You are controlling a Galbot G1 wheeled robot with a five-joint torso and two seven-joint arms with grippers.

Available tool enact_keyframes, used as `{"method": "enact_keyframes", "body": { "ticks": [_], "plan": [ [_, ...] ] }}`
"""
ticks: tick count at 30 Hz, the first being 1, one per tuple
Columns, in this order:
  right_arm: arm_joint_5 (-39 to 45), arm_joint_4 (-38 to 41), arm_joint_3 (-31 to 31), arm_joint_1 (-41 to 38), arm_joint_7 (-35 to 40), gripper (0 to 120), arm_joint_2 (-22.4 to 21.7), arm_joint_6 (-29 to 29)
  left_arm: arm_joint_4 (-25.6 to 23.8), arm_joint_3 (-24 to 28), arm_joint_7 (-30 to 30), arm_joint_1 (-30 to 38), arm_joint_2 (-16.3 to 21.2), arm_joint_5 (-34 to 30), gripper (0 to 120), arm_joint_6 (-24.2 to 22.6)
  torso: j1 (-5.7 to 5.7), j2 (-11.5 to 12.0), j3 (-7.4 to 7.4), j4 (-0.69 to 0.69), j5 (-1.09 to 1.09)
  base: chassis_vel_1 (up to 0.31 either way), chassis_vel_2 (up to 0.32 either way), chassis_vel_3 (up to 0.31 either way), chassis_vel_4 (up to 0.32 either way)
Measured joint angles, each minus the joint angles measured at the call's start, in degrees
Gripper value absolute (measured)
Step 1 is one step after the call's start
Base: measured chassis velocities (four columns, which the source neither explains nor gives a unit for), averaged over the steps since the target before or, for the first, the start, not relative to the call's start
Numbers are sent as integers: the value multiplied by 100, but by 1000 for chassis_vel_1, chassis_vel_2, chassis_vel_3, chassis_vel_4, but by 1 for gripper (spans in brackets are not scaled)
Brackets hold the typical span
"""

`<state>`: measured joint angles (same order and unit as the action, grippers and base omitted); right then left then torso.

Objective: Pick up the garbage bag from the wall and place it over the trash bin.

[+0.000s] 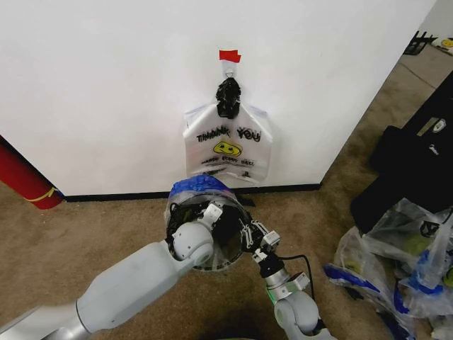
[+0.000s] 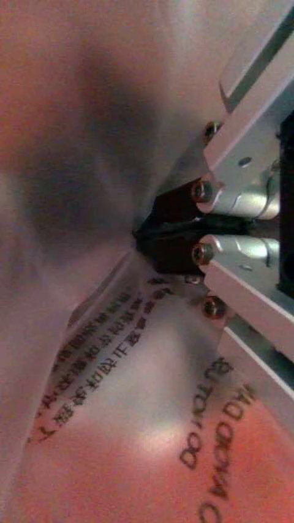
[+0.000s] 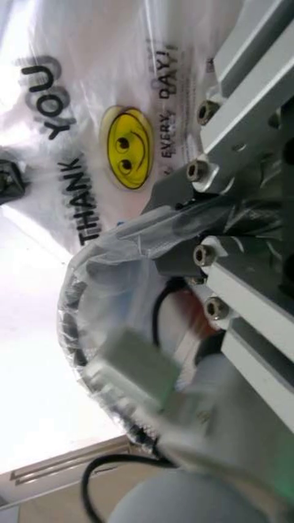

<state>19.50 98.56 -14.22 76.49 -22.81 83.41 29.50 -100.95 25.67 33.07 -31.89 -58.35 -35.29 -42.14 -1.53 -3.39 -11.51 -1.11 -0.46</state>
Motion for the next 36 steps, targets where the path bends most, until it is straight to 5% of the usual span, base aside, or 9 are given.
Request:
{"method": "enact_keyframes", "body": {
  "ticks": [15, 36],
  "plan": [
    [-313, -99, -225, -157, 111, 0, -49, 79, -1191, -150, -61, -807, 347, 237, 0, 0, 0, 0, 0, 1, 1, 0, 0, 0, 0],
    [-465, 366, -320, 94, -210, 0, -98, 183, -644, -215, -385, -538, 203, 586, 0, 0, 0, 0, 0, 0, 1, 0, 0, 0, 0]
  ]
}}
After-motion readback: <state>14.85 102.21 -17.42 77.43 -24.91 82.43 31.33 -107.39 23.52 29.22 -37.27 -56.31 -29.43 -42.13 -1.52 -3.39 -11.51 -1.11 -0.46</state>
